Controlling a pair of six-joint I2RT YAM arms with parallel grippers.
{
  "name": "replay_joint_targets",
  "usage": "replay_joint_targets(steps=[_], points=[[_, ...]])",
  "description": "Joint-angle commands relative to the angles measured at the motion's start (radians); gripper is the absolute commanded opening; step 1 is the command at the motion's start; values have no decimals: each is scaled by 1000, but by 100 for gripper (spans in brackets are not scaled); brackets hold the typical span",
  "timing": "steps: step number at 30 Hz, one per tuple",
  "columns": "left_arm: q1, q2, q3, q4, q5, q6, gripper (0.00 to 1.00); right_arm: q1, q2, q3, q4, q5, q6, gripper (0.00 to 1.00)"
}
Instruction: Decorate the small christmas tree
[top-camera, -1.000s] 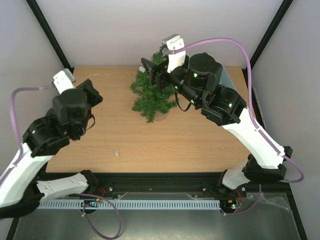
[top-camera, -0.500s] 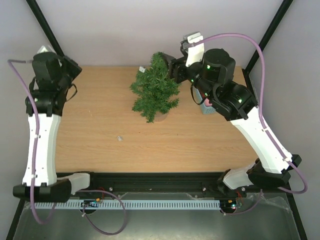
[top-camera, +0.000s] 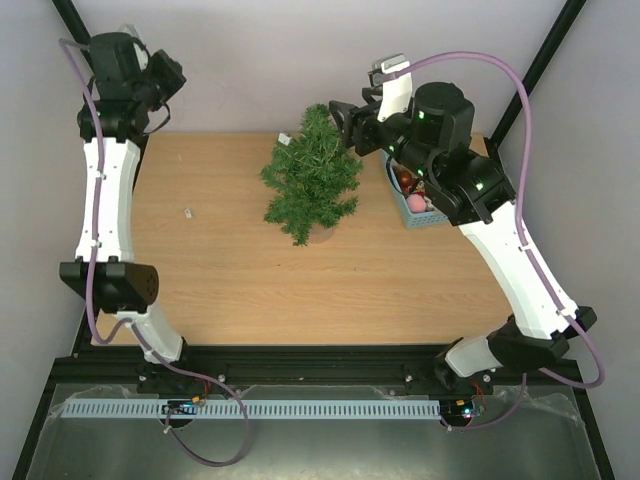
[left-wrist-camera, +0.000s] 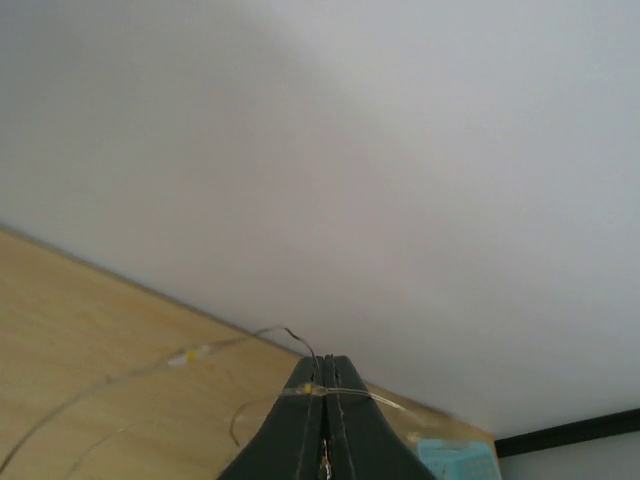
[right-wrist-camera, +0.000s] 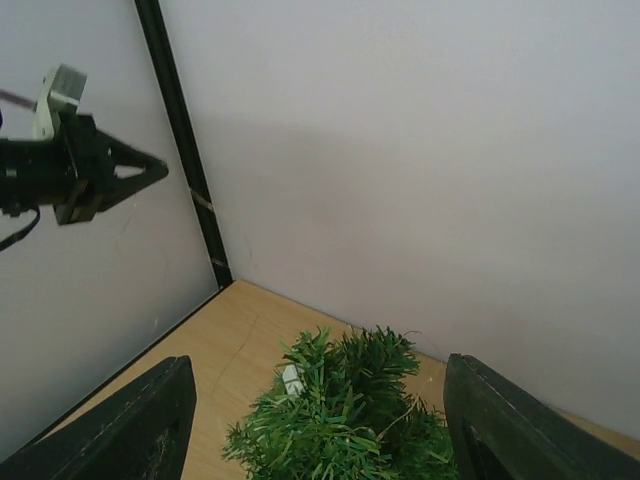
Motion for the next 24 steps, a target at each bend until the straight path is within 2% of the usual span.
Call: replay_joint_targets(steps=[1,6,9,17,24], points=[[6,104,175,29,166,34,2,-32,17,28,-24,-59,27,69],[-12,192,198,186,333,-4,2,-106,24,29,-6,-129,73,68],[-36,249,234,265,385,-40,2,-210,35,37,23,-233,134,68],[-102,409,296,531,519,-167,2,-583,213,130,184,-738,441,68],[-143,573,398,806,597,-343,2,-652,419,221,225,-906,493,68]])
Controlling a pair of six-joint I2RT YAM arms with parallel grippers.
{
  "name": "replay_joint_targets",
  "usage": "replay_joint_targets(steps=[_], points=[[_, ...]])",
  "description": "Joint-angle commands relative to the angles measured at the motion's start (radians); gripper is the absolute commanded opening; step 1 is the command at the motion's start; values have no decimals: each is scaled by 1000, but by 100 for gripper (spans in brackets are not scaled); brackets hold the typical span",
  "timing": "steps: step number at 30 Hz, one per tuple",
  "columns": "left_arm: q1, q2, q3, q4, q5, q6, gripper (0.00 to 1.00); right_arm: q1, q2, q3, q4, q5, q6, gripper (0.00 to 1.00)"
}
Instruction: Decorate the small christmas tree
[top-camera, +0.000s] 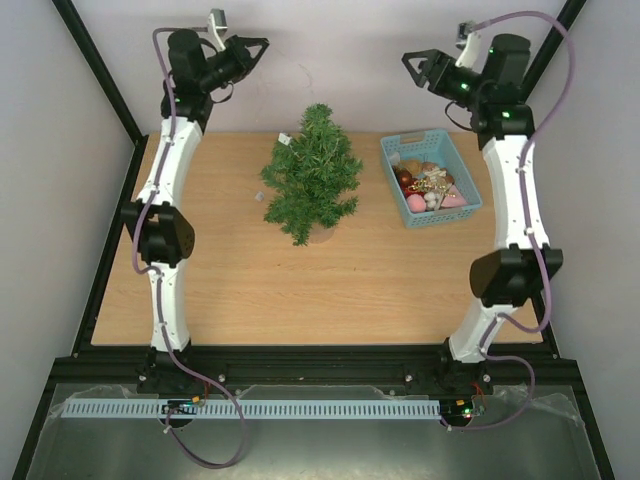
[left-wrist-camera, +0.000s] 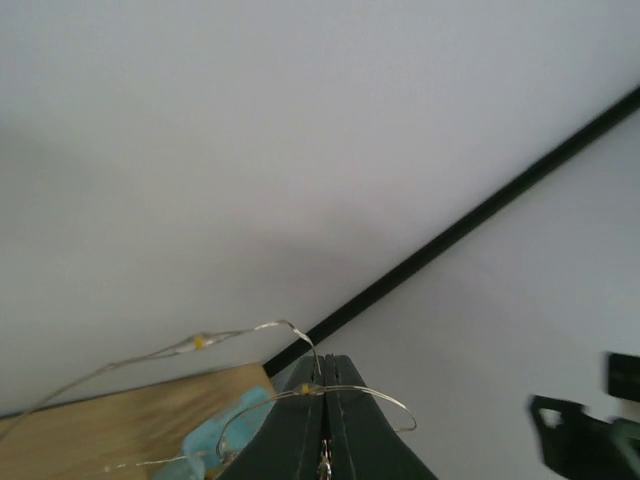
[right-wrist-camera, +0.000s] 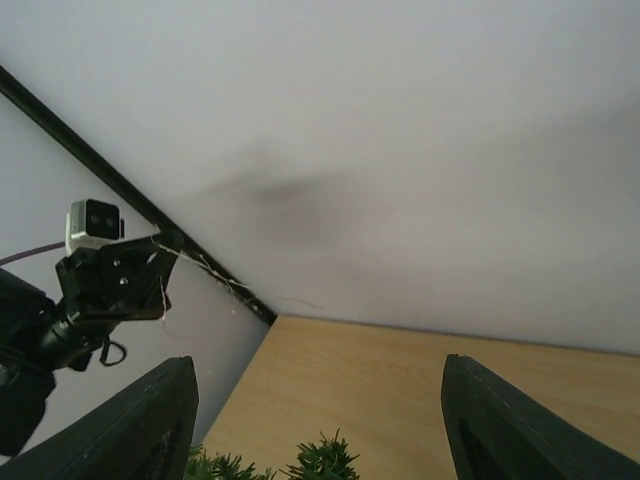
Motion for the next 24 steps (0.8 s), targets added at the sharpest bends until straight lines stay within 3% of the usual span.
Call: replay_joint_targets(steps=[1,7,11,15,24], points=[[-17,82,86,279,86,-162,2,-4,110,86,61,-197,69,68],[-52,154,94,397,93,-225,2,-6,227,115,171,-231,113,68],[-73,190,98,505,80,-278,2,-6,340,228,201,-263,135,67],[-109,225,123,581,62,-323,2,1,429,265,361,-313,252,65],[-189,260,145,661,58,-352,2,49,532,336,338,-336,182,64]])
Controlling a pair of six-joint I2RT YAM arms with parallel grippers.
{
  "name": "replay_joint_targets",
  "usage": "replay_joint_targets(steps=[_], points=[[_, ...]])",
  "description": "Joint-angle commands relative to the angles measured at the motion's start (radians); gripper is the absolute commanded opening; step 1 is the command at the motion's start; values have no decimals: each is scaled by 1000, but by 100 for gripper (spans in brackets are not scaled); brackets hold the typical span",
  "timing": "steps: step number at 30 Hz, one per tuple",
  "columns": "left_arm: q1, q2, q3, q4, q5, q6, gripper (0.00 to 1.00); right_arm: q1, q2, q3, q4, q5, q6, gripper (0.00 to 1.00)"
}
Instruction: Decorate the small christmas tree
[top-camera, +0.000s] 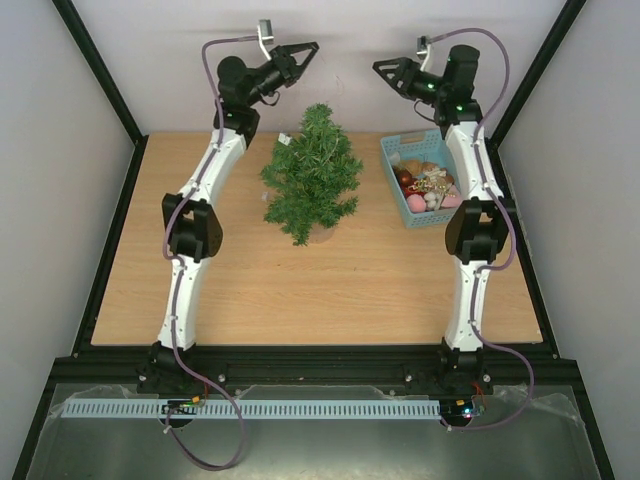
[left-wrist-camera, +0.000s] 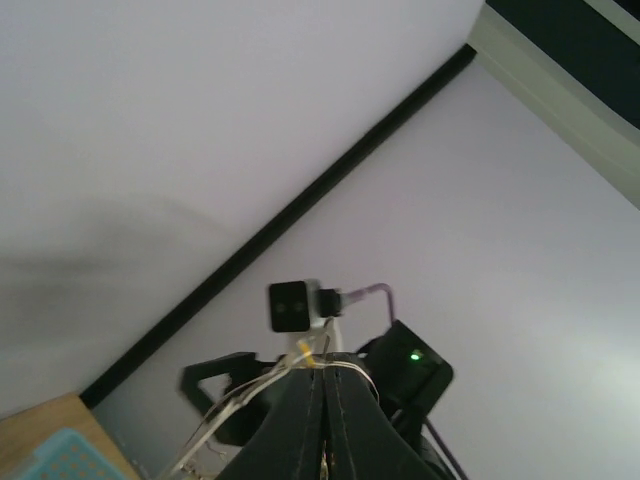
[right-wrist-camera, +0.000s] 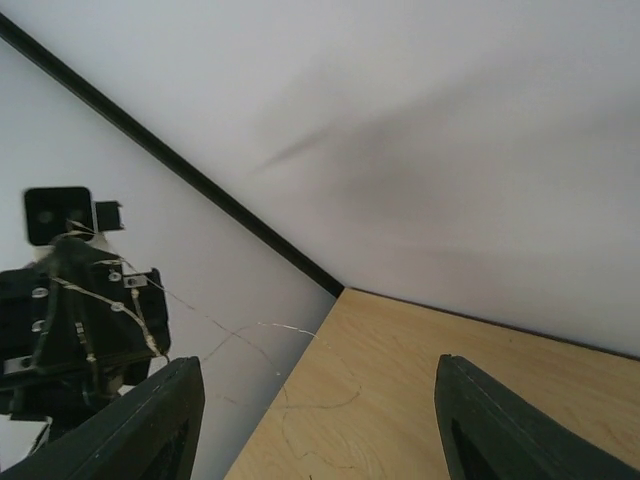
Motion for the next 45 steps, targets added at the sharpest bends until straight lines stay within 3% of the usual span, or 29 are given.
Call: replay_joint_targets(steps=[1,9,16,28,37,45], points=[[-33,14,40,92,1,-7,2,44,3,41,34,-65,-44,64],[-71,36,40,62,9,35,2,106,-21,39,10,-71,-139,64],[-69,39,38,52,11,46,2,119,-75,-12,-116,56,-287,64],[-50,43,36,58,19,39,2,112,-206,-219,-16,44,-312,62],[-51,45,35,68,32,26,2,169,-134,-63,-196,106,-442,60],[-63,48,33,77,51,16,2,200,-114,-32,-199,171,-464,60]])
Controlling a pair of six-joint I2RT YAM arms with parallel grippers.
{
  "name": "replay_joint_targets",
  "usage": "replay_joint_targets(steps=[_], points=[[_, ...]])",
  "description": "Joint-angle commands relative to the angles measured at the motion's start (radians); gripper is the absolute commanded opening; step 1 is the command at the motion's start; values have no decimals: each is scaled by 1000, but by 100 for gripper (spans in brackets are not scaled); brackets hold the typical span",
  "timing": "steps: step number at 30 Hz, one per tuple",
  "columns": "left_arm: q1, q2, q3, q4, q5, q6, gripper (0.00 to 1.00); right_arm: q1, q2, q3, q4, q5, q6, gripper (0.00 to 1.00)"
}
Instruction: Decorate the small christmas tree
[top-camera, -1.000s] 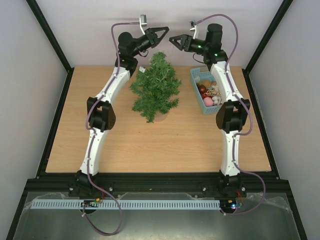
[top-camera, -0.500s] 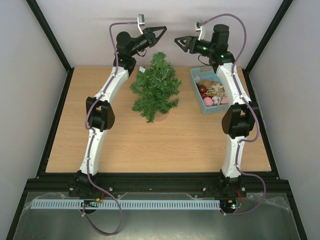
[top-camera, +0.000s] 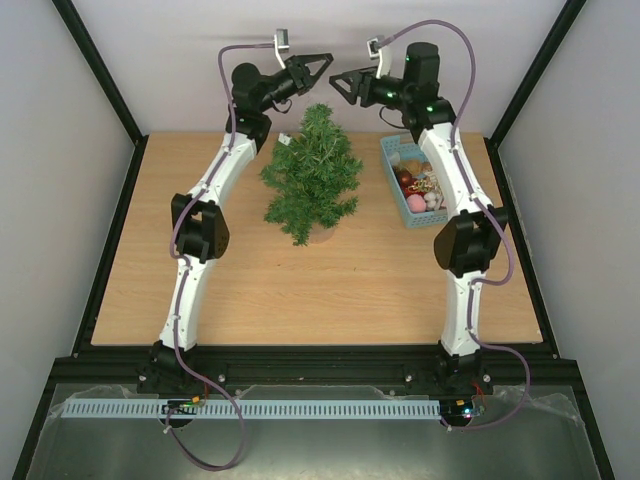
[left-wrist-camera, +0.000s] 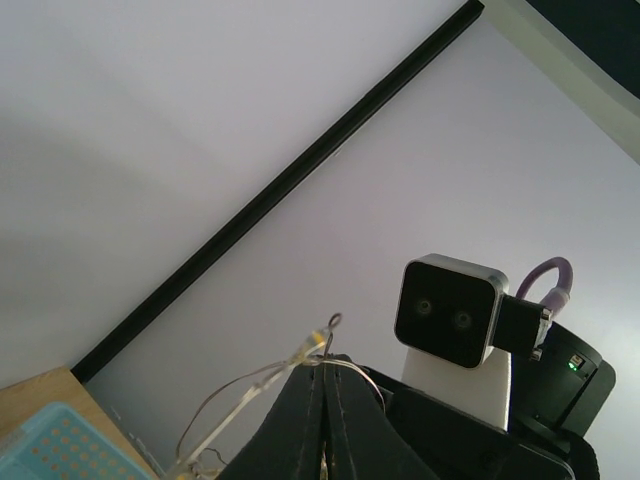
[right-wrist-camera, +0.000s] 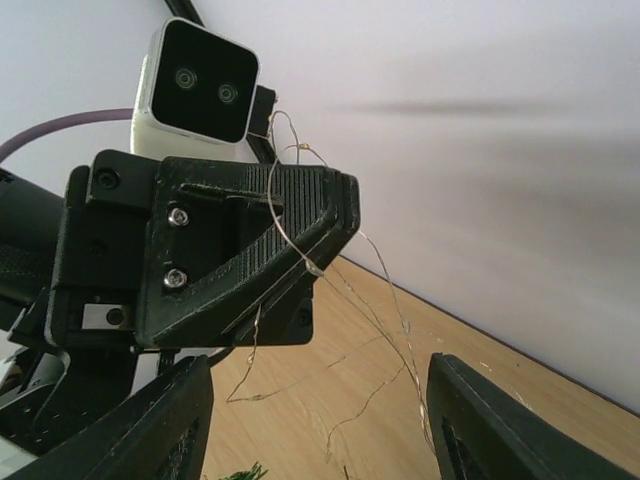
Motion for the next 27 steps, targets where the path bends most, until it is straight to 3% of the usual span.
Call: replay_joint_targets(steps=[1,13,17,20,23,27], points=[[-7,12,29,55,32,-10,2,12,36,59,-47,55,-43,59],[-15,0,26,56,72,-8,2,18,45,60,-55,166,-65,45],[-15,1,24,48,83,-4,2,17,48,62,-29,149,-46,28],[-14,-1,24,38,95,0,3,18,48,63,-5,151,-26,6],[-7,-3,24,30,112,2,8,18,53,67,20,170,-4,1],[16,-32,-23,28,156,-1,25,17,55,67,40,217,29,1]])
